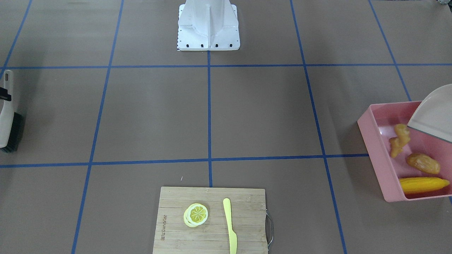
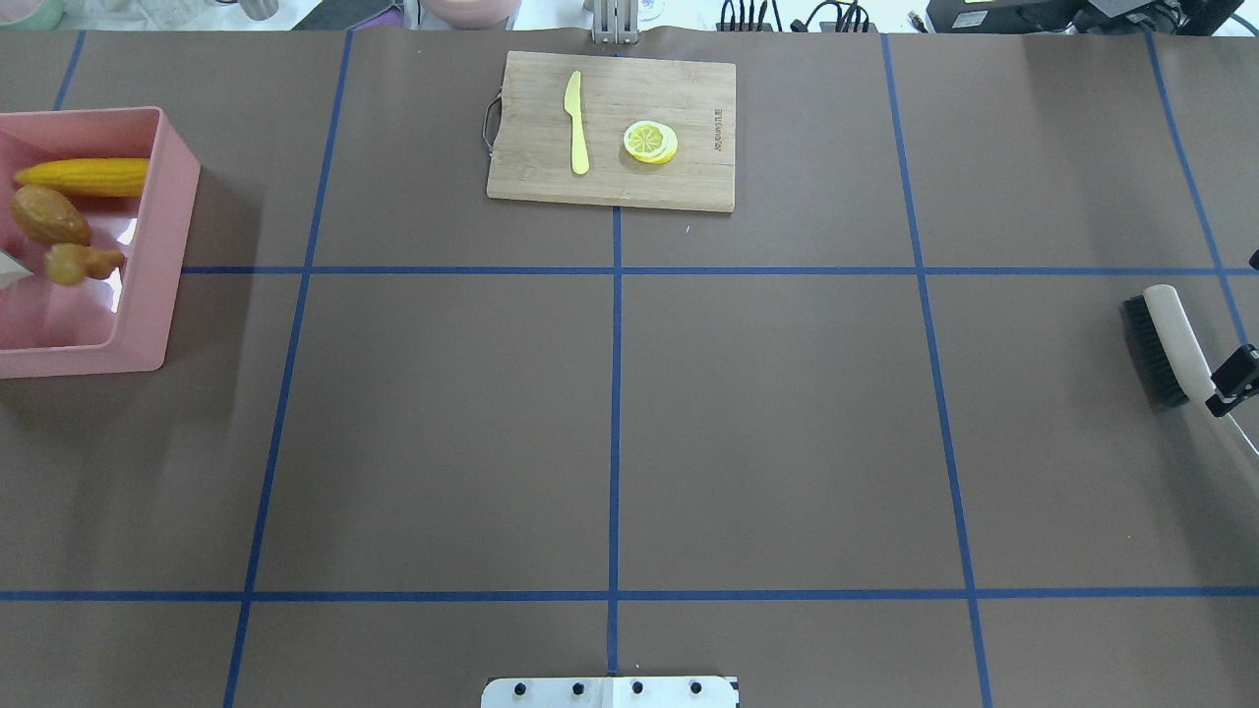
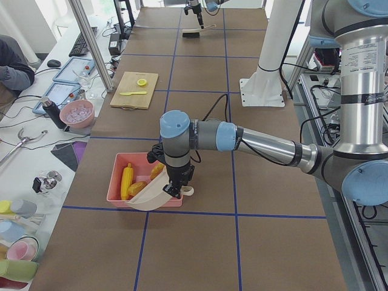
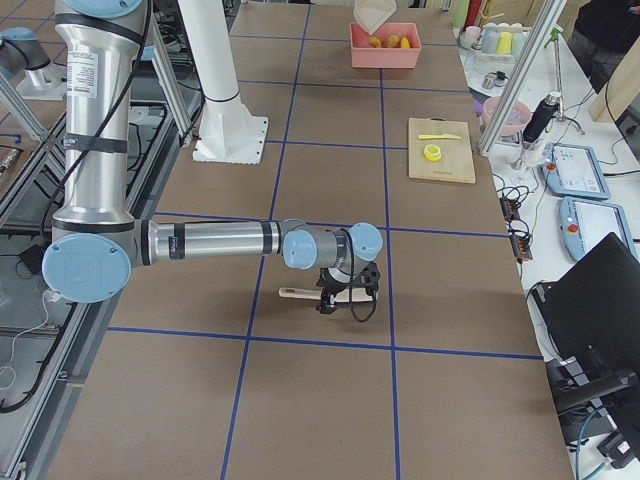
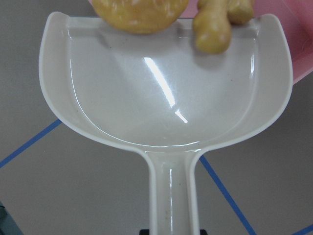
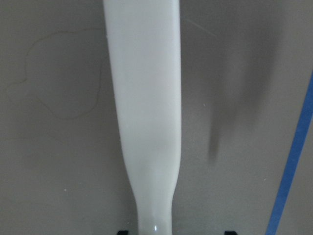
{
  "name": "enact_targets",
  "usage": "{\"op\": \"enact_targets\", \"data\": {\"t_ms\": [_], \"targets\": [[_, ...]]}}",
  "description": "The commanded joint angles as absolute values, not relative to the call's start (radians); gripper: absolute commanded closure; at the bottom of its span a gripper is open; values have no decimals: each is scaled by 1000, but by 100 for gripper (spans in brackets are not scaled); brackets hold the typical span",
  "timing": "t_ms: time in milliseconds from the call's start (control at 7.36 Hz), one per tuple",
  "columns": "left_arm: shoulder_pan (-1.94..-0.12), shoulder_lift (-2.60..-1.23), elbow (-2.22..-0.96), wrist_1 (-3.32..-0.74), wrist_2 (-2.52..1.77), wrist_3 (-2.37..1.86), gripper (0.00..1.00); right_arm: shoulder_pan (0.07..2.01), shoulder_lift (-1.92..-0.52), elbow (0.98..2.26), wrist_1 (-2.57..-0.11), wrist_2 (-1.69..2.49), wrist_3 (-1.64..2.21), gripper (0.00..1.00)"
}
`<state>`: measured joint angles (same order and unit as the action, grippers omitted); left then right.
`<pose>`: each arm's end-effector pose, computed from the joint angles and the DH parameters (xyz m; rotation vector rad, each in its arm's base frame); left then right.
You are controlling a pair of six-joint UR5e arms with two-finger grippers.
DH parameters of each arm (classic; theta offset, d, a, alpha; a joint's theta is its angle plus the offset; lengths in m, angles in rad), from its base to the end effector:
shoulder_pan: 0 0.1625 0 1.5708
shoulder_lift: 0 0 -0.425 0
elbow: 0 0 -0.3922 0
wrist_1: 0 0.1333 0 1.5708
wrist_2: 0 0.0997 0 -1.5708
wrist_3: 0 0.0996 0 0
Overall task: Sweep and dump trash into bin
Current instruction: 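Shake the tilted dustpan over the pink bin to empty it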
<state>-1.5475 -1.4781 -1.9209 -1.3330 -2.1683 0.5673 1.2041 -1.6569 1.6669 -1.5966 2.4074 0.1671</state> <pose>-0.0670 -0.4429 0.5662 0.1815 0.5787 0.5786 -0.1075 -0.4453 0.6503 -0.2353 -0.8042 -0.1812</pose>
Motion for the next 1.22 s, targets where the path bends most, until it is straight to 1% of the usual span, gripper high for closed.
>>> {"op": "enact_targets", "data": {"t_ms": [0,272,543,679,951,1087], "targets": [[-1548,-1485,-1951,-1324,-2174,580,86,1256,-1635,1664,-1528,2401,172,0],[-1609,-1486,-2046,-1333,-2283,580,86,1365,-1599,1667,-1511,2402,176,0],[-1570,-1499,-2118,-1418,-2321,580,86,1484,-1572,1664,-1512,2378,176,0],[-1484,-1500,-2131,-1507,-2344,578,86,1506,-1568,1661,-1511,2329,176,0],[-1254,-1499,-2119,-1741,-2338,578,86,1534,-1559,1664,-1511,2267,181,0],[-1123,-1500,-2080,-1888,-2333,577,86,1552,-1566,1666,-1520,2270,207,0]]}}
